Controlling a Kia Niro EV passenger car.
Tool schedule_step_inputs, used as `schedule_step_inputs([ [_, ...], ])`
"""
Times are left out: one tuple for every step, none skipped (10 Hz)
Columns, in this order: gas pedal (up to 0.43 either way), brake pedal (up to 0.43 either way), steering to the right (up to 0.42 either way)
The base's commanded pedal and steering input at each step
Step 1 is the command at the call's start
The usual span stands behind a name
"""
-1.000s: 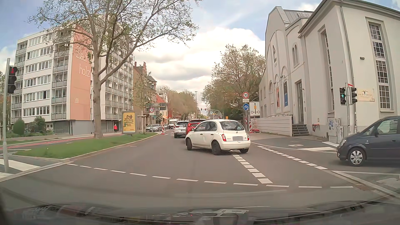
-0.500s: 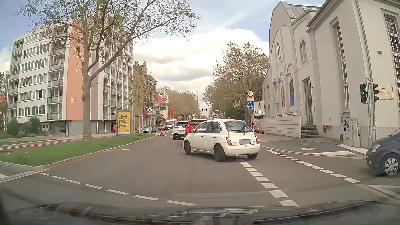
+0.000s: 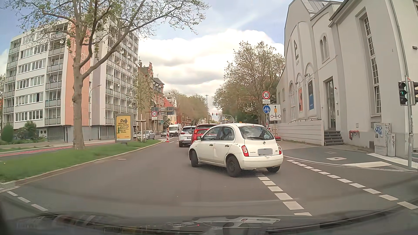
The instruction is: Follow the waypoints while adhering to traffic rules and regulations
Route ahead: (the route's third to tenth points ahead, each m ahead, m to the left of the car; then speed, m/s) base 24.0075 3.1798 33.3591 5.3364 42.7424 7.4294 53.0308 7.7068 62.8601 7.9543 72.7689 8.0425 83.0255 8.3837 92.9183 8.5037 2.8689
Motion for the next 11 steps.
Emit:
schedule_step_inputs([
  [0.0,0.201,-0.012],
  [0.0,0.201,-0.013],
  [0.0,0.201,-0.013],
  [0.0,0.201,-0.014],
  [0.0,0.201,-0.015],
  [0.0,0.201,-0.018],
  [0.0,0.201,-0.02],
  [0.0,0.201,-0.023],
  [0.0,0.201,-0.026],
  [0.0,0.201,-0.028],
  [0.0,0.195,-0.029],
])
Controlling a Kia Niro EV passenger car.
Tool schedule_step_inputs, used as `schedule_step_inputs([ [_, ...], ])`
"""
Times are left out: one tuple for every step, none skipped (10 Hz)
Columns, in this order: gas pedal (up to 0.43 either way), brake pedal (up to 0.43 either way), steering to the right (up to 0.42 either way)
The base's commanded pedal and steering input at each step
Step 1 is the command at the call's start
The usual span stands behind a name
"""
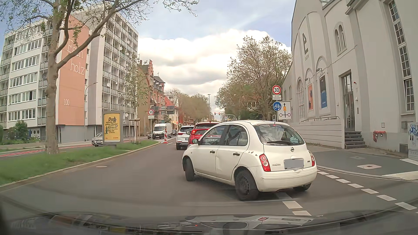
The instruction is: Follow the waypoints while adhering to traffic rules and regulations
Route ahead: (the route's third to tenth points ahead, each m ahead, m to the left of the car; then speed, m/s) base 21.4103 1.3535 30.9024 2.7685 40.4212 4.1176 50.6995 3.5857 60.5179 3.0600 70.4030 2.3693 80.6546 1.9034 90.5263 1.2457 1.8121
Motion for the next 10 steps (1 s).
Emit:
schedule_step_inputs([
  [0.0,0.195,-0.029],
  [0.0,0.201,-0.029],
  [0.0,0.201,-0.029],
  [0.0,0.201,-0.028],
  [0.0,0.201,-0.028],
  [0.0,0.201,-0.027],
  [0.0,0.201,-0.026],
  [0.0,0.207,-0.025],
  [0.0,0.207,-0.025],
  [0.0,0.207,-0.025],
])
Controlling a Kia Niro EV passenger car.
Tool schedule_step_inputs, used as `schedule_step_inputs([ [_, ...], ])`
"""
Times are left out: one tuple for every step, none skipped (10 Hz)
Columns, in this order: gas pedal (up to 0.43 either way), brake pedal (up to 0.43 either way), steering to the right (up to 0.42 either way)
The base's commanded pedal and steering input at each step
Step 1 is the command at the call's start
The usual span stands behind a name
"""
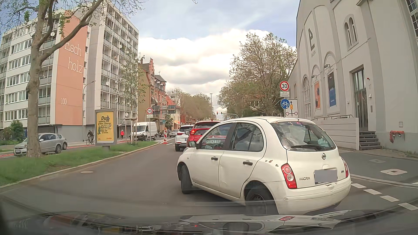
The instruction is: Follow the waypoints while adhering to traffic rules and regulations
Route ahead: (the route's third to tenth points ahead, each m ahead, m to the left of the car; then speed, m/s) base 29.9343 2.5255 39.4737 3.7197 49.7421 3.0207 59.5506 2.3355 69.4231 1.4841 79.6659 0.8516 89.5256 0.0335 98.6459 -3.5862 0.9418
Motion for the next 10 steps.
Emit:
schedule_step_inputs([
  [0.0,0.213,-0.025],
  [0.0,0.22,-0.025],
  [0.0,0.226,-0.025],
  [0.0,0.22,-0.025],
  [0.0,0.226,-0.025],
  [0.0,0.22,-0.025],
  [0.0,0.213,-0.025],
  [0.0,0.213,-0.025],
  [0.0,0.207,-0.025],
  [0.0,0.201,-0.025],
])
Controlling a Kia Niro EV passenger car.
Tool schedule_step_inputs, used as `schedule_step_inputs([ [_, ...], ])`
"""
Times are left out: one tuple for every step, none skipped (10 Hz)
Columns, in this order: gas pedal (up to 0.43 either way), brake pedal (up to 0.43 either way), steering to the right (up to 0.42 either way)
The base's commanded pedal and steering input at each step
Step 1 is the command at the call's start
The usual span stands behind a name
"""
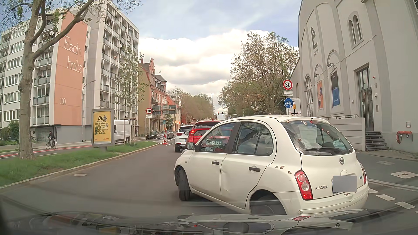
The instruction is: Follow the waypoints while adhering to traffic rules and regulations
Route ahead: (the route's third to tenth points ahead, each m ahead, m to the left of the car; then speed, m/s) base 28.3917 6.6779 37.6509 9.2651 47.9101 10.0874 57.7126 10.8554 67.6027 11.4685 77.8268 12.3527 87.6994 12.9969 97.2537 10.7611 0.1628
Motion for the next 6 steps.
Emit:
schedule_step_inputs([
  [0.0,0.207,-0.025],
  [0.0,0.207,-0.025],
  [0.0,0.213,-0.025],
  [0.0,0.213,-0.025],
  [0.0,0.22,-0.025],
  [0.0,0.22,-0.025],
])
